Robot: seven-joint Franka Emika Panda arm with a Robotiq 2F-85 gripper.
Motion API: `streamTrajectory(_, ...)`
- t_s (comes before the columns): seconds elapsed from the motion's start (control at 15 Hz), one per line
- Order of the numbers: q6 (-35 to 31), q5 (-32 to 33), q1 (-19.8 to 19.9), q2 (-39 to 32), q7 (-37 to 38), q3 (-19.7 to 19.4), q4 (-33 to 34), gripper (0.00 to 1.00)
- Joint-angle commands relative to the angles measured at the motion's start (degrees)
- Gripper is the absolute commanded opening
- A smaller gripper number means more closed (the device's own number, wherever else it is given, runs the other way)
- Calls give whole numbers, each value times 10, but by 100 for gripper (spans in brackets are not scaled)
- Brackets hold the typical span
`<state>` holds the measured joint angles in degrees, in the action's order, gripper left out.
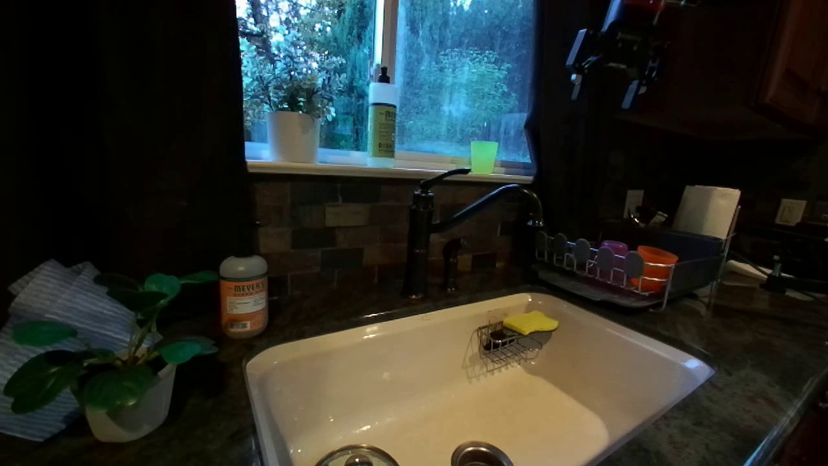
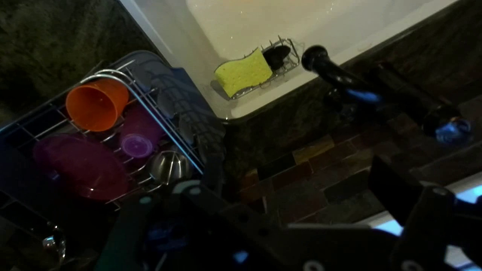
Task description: Put the green cup inside the drying rack
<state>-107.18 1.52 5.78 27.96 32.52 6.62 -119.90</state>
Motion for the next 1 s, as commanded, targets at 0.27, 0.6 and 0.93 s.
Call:
streamTrajectory(0.27, -70, -13, 32, -186, 3, -60, 200, 100)
streamTrajectory(0.6, -78, -13, 17, -235, 37, -77, 251, 100)
streamTrajectory(0.93, -118, -27, 16, -264, 66, -86, 264, 100)
